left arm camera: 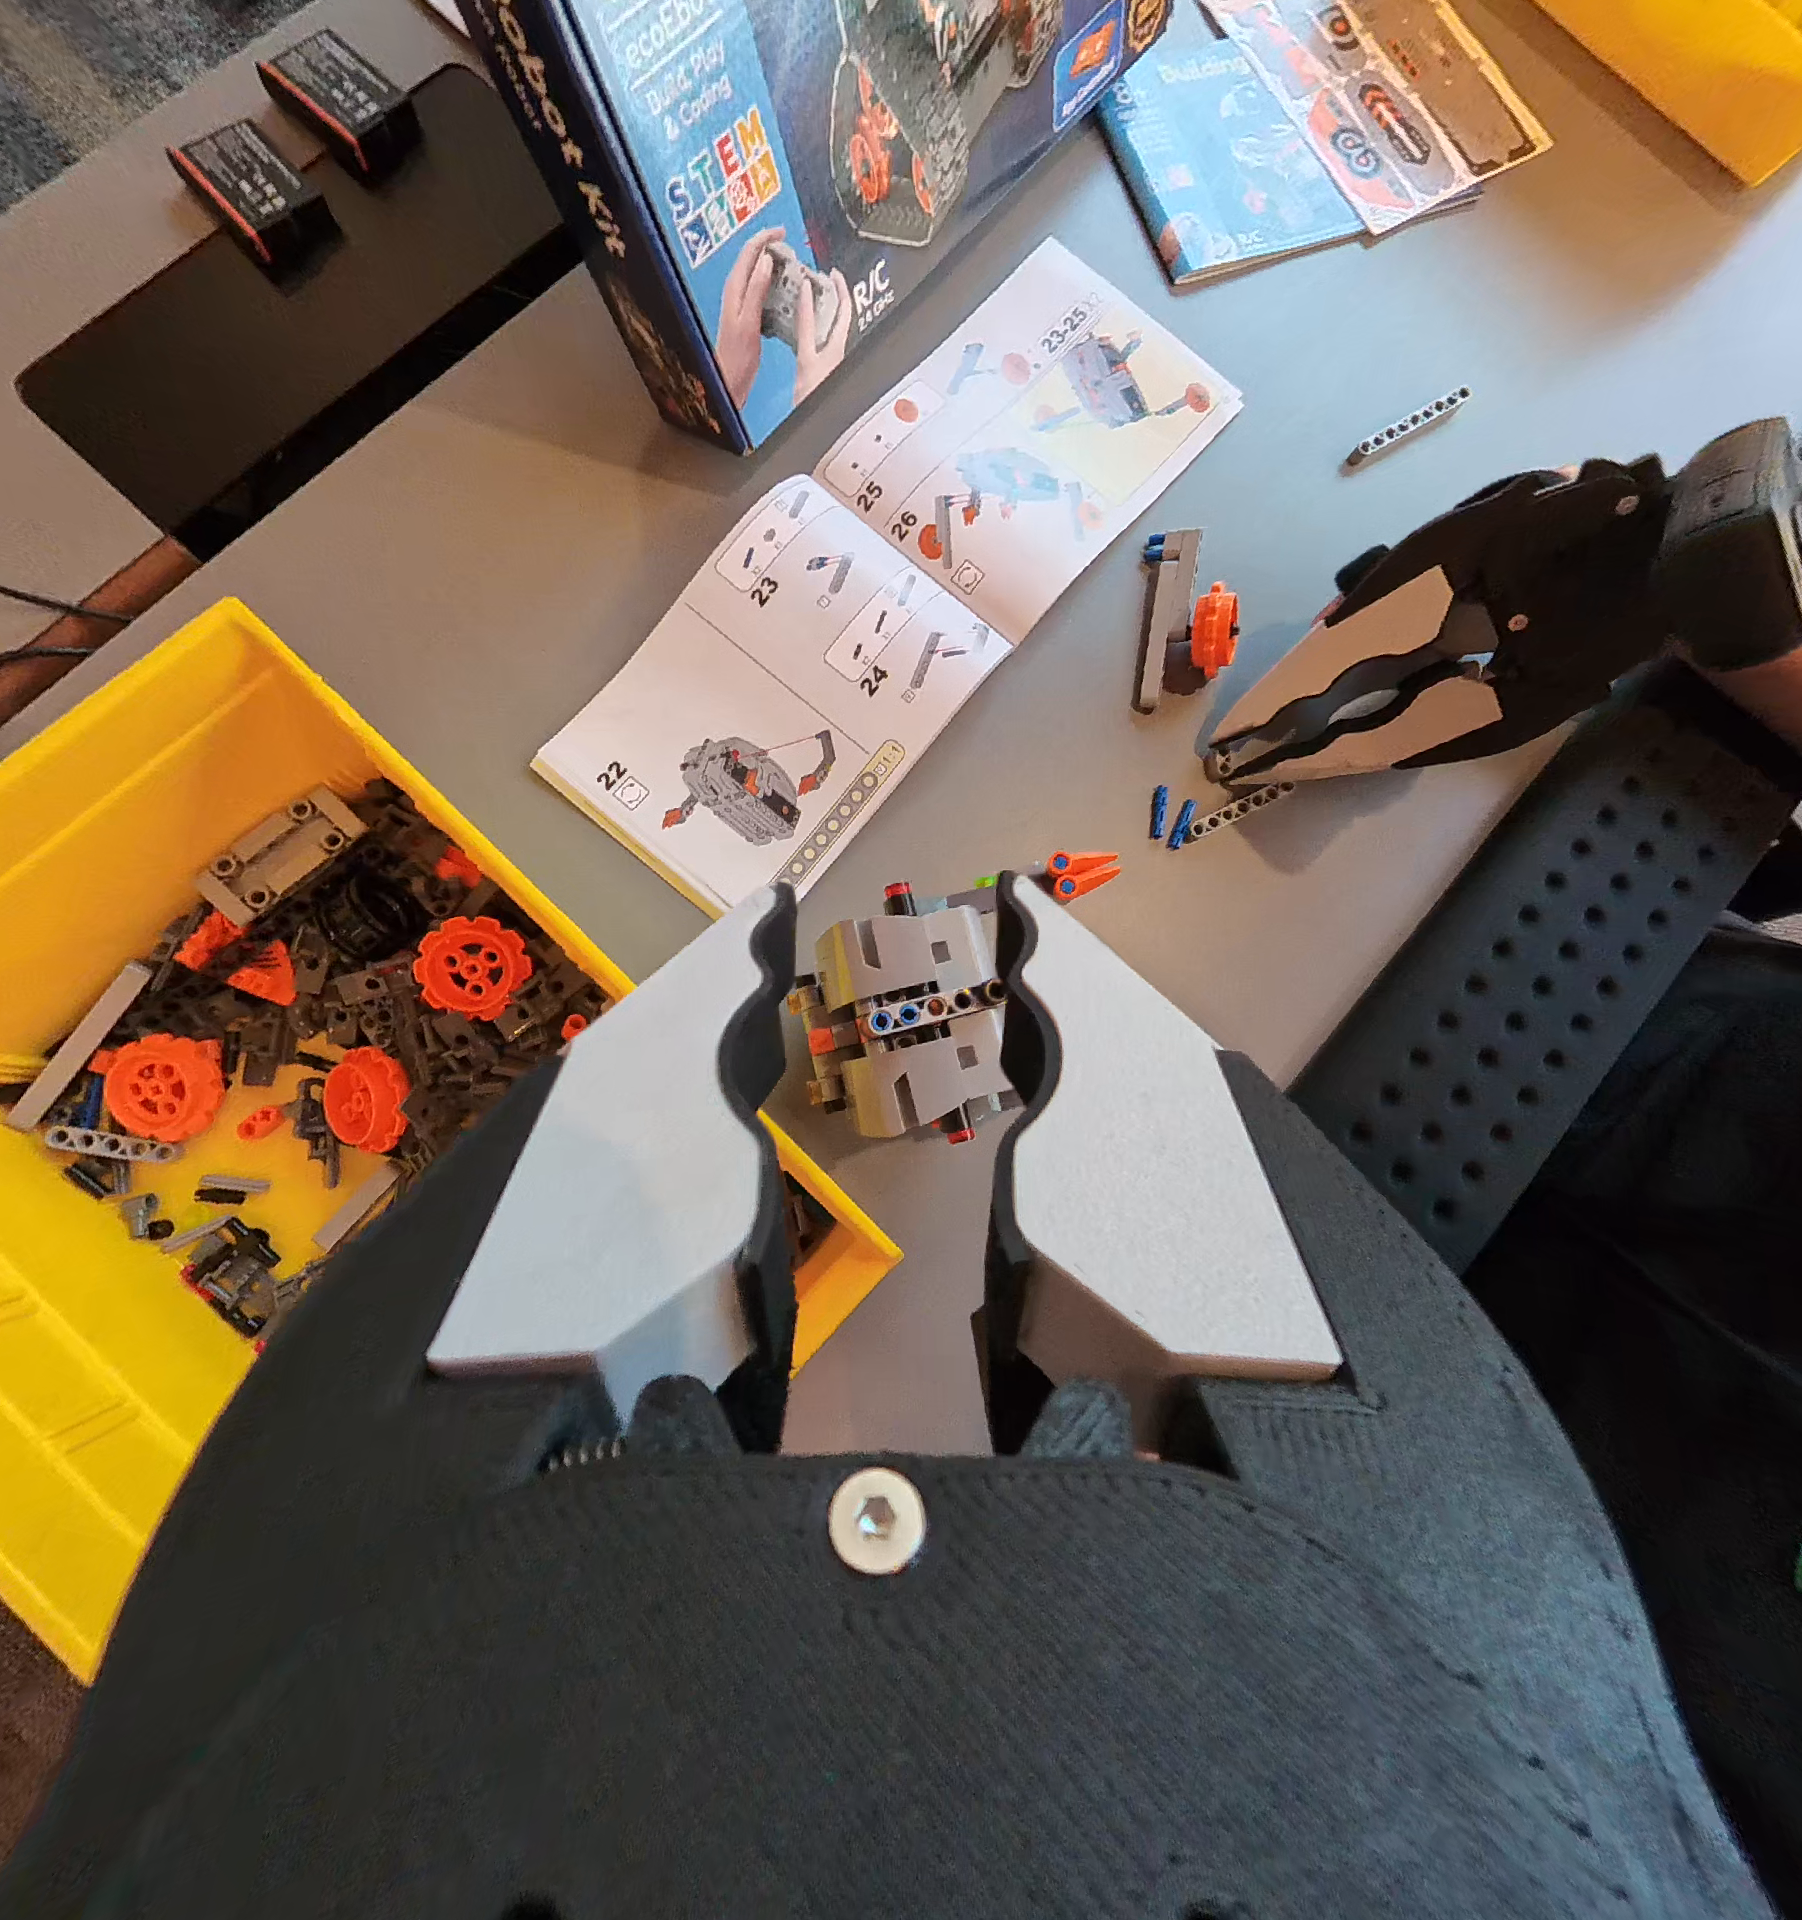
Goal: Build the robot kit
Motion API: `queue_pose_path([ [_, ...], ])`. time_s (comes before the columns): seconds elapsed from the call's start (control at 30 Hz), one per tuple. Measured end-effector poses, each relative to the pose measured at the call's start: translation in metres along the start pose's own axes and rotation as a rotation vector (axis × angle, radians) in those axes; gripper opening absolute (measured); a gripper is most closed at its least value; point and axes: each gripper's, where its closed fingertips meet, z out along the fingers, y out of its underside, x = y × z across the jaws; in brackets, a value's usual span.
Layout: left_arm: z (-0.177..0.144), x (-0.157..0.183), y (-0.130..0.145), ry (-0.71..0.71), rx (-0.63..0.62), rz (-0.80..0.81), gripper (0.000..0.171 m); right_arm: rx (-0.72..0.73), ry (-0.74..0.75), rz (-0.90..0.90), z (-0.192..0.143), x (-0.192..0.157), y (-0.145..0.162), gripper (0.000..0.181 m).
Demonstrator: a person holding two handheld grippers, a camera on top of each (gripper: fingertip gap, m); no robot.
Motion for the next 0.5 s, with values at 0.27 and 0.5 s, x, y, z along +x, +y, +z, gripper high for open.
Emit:
queue_pose_path([
  [0.27, -0.011, 0.029, -0.034, 0.151, 0.182, 0.069, 0.028, -0.009, -0.070, 0.108, -0.004, -0.008, 0.003, 0.013],
  [0.5, -0.018, 0.068, -0.072, 0.343, 0.384, 0.108, 0.021, 0.006, -0.088, 0.132, -0.007, -0.010, 0.002, 0.012],
])
